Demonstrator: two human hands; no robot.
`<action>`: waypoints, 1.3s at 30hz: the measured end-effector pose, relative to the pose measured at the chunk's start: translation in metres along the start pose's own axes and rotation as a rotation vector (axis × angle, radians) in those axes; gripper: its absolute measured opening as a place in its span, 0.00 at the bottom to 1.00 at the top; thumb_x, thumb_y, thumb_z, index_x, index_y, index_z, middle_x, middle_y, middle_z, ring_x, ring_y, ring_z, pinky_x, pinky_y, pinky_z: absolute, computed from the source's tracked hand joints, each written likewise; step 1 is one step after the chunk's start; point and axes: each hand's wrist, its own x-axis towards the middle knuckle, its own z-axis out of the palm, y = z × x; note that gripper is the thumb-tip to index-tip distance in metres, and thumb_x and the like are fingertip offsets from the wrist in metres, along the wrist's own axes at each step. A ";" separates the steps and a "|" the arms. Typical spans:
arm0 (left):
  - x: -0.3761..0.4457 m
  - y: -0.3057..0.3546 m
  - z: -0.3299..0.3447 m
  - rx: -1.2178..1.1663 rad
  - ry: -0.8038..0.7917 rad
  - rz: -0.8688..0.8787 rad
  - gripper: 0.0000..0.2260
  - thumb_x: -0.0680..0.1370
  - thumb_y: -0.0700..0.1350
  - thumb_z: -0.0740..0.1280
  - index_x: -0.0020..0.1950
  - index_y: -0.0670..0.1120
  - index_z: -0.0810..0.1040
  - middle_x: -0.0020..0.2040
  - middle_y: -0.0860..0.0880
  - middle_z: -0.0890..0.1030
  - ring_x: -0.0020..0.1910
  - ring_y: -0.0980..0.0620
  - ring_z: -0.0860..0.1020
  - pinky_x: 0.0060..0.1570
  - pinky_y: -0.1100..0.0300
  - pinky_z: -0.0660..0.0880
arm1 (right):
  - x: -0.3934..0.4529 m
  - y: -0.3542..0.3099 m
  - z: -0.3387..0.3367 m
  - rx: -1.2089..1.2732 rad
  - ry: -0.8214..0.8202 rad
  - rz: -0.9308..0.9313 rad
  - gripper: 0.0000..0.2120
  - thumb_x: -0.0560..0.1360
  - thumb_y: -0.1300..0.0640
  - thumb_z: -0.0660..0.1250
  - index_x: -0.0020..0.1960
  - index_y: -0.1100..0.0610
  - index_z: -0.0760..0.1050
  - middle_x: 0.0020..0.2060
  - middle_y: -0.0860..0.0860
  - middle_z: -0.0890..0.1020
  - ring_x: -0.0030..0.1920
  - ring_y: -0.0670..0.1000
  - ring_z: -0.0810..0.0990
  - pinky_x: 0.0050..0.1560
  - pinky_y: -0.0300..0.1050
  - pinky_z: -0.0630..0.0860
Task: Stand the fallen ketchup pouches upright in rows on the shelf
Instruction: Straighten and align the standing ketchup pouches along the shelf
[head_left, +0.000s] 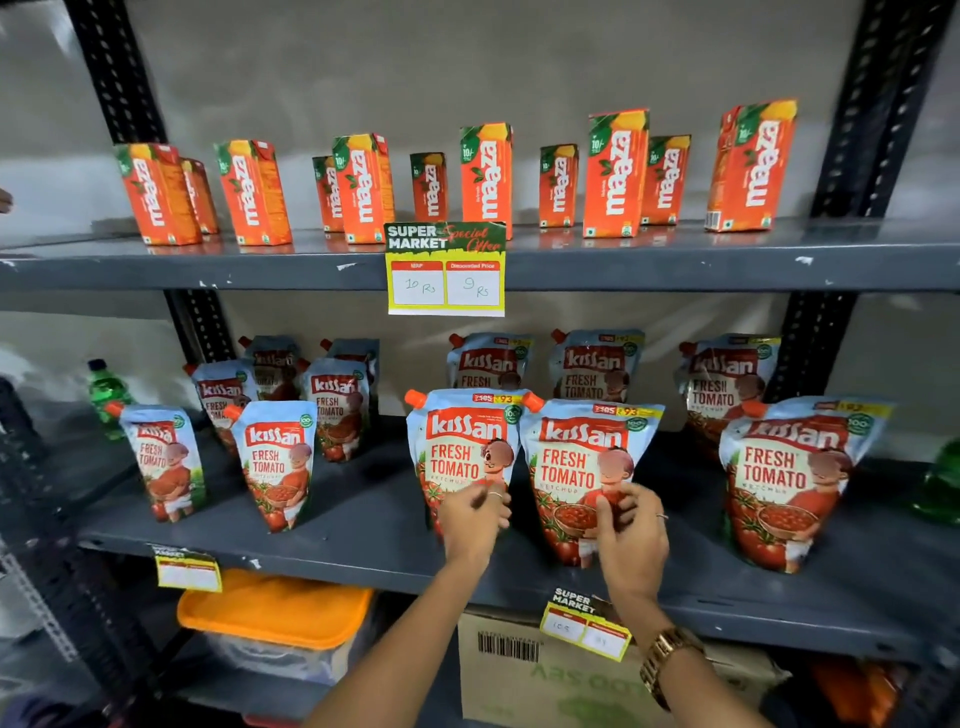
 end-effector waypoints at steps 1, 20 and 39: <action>-0.002 -0.002 0.006 0.015 -0.065 -0.043 0.14 0.77 0.39 0.65 0.32 0.44 0.78 0.27 0.47 0.78 0.22 0.55 0.74 0.22 0.67 0.72 | 0.002 0.004 -0.002 0.008 -0.004 0.038 0.12 0.71 0.56 0.70 0.51 0.56 0.71 0.43 0.55 0.78 0.40 0.51 0.73 0.40 0.45 0.70; 0.005 -0.025 0.044 0.315 -0.464 -0.227 0.18 0.80 0.46 0.59 0.67 0.41 0.72 0.68 0.45 0.74 0.68 0.47 0.71 0.70 0.51 0.66 | 0.020 0.042 -0.017 -0.041 -0.496 0.193 0.21 0.73 0.45 0.66 0.57 0.59 0.71 0.56 0.59 0.80 0.57 0.58 0.77 0.56 0.57 0.76; -0.011 -0.026 0.072 0.377 -0.481 -0.184 0.17 0.80 0.44 0.59 0.67 0.43 0.72 0.67 0.44 0.76 0.65 0.46 0.73 0.64 0.53 0.72 | 0.035 0.058 -0.039 0.023 -0.440 0.155 0.18 0.74 0.49 0.67 0.59 0.58 0.72 0.50 0.53 0.80 0.48 0.48 0.77 0.46 0.40 0.72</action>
